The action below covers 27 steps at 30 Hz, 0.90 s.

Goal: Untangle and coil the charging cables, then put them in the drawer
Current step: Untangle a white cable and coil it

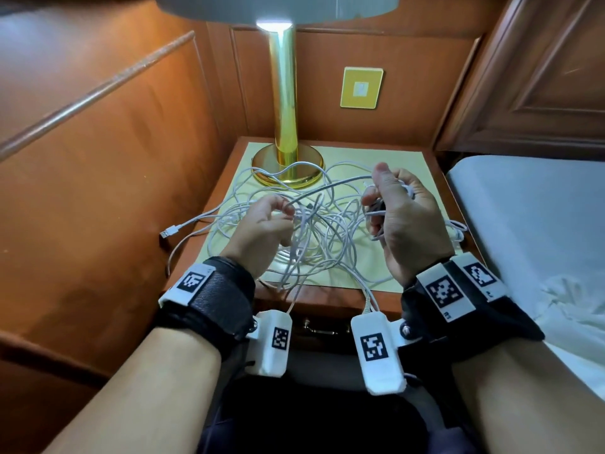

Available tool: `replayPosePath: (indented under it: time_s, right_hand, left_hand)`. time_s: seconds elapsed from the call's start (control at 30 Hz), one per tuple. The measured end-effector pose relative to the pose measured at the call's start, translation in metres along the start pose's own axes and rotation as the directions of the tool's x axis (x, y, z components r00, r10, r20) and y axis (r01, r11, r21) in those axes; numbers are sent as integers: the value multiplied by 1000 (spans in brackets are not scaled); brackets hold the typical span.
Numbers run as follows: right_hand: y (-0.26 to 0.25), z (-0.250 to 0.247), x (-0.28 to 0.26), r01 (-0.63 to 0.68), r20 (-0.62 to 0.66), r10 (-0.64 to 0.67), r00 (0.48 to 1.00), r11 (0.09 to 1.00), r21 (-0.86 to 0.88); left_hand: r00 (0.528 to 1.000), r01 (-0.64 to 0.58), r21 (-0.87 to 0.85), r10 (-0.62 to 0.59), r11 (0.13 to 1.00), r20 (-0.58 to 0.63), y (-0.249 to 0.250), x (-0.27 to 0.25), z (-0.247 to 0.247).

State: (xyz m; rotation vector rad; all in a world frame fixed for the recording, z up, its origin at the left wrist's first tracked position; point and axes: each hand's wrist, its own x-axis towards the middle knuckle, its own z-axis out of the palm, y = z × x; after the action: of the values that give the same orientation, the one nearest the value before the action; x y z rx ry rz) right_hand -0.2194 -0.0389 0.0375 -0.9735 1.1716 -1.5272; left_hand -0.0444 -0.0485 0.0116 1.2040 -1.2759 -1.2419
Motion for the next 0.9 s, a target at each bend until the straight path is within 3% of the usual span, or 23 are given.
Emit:
replayPosePath:
  time_s: [0.07,0.13,0.2,0.27,0.4,0.6,0.63,0.7,0.77,0.83,0.9]
  right_hand:
    - [3,1,0,42,32,-40,999,998,-55]
    - [6,4,-2,70,70,-63,996,992,-108]
    - [8,5,-3,87,97,-74,993,987,-134]
    - [10,5,-4,94,107,-77,991,982,-164]
    - [10,4,-6,107,109,-87,990,974,-199]
    - [12,2,-3,91,110,-69,992,972,-216]
    - [13,2,-3,89,106,-66,992,969,-228]
    - [14,3,-3,85,107,-60,992,966,-243]
    - [14,4,-5,85,122,-56,991,964,-252]
    - [13,5,-8,96,142,-57,988,954,-285]
    - [12,6,-10,121,155,-73,985,936,-330]
  left_hand:
    - [995,-49,12,50,999,-89,-1,2,-5]
    - [979,-87,174,116,981,-166,-7,4,-11]
    - [959,-114,402,207,908,-196,-12,4,-18]
    - [950,-103,447,221,888,-221,-14,4,-23]
    - [971,-35,190,78,981,-227,-11,3,-28]
    - [975,20,-17,-24,1000,-219,-10,1,-30]
    - [981,18,38,-11,999,-196,-11,1,-32]
    - [984,-24,320,78,947,-157,-16,1,-35]
    - [971,-79,612,199,787,-131,-19,0,-36]
    - [946,-116,716,296,688,-131,-19,1,-37]
    - [918,-137,750,367,647,-149,-21,4,-40]
